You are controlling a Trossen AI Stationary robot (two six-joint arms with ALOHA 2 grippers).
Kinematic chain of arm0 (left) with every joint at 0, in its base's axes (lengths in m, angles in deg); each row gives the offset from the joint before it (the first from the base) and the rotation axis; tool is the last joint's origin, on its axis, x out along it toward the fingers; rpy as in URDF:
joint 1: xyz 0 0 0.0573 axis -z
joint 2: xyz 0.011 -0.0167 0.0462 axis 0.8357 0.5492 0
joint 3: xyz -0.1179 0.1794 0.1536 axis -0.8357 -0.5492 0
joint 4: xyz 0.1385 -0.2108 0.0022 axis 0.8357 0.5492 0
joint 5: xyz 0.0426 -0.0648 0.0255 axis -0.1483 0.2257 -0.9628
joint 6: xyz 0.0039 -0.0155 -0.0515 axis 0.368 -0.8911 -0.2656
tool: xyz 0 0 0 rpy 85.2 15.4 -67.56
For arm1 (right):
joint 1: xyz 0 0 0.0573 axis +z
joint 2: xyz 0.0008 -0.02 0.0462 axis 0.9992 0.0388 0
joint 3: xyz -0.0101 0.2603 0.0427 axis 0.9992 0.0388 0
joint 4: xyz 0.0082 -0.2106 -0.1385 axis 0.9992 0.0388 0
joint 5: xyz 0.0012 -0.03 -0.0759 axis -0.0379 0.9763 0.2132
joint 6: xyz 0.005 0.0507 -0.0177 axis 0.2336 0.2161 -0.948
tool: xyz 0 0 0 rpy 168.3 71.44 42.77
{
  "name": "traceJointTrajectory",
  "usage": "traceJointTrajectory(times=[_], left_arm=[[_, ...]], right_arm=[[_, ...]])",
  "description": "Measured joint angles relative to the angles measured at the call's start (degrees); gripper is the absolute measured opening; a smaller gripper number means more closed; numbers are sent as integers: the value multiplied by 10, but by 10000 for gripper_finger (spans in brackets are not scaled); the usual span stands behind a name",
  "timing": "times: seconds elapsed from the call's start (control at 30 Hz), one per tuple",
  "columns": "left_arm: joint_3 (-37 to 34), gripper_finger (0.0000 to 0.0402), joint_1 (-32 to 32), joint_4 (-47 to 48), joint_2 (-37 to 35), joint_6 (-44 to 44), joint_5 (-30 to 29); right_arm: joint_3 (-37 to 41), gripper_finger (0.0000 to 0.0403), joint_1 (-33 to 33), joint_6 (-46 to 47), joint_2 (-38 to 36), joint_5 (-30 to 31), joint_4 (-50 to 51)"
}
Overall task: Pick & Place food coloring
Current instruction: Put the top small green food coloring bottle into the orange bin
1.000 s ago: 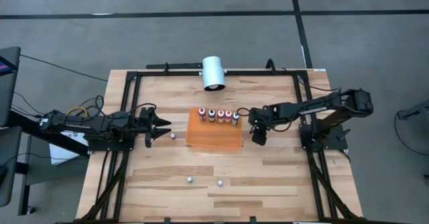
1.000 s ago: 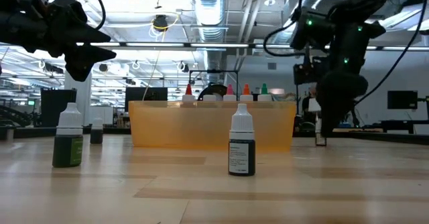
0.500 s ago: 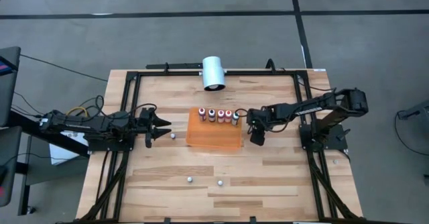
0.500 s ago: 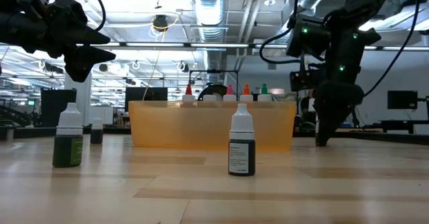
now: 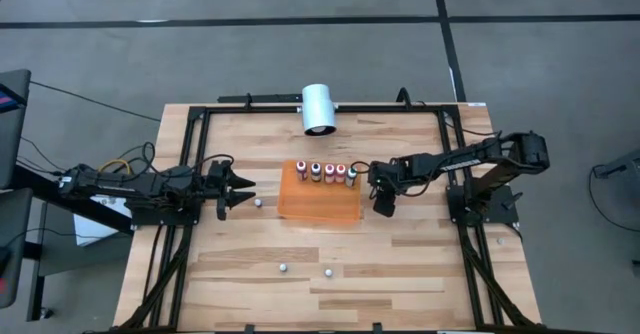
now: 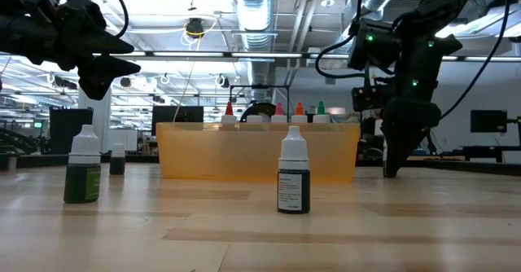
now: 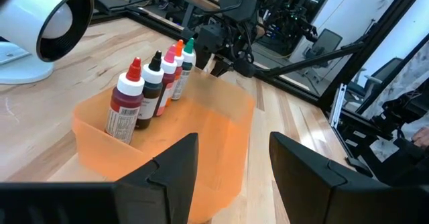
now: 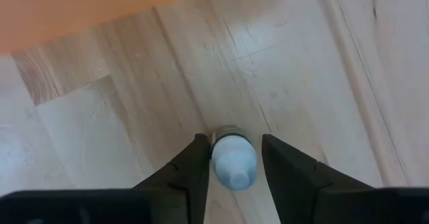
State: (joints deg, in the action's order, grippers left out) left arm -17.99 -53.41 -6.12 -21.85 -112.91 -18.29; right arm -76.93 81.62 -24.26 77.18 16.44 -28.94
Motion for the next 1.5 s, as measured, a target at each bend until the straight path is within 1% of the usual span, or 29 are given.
traceJointTrajectory(times=[0.1,0.73,0.93,1.27,1.5], left_arm=[[0,176,0,0,0,-1,0],[0,176,0,0,0,-1,0],[0,176,0,0,0,-1,0],[0,176,0,0,0,-1,11],[0,176,0,0,0,-1,11]], right_arm=[[0,120,0,0,0,-11,0],[0,119,0,0,0,-12,-2],[-17,119,0,-5,0,-10,0],[-23,119,0,-15,0,-10,33],[-23,119,0,-10,0,-10,33]])
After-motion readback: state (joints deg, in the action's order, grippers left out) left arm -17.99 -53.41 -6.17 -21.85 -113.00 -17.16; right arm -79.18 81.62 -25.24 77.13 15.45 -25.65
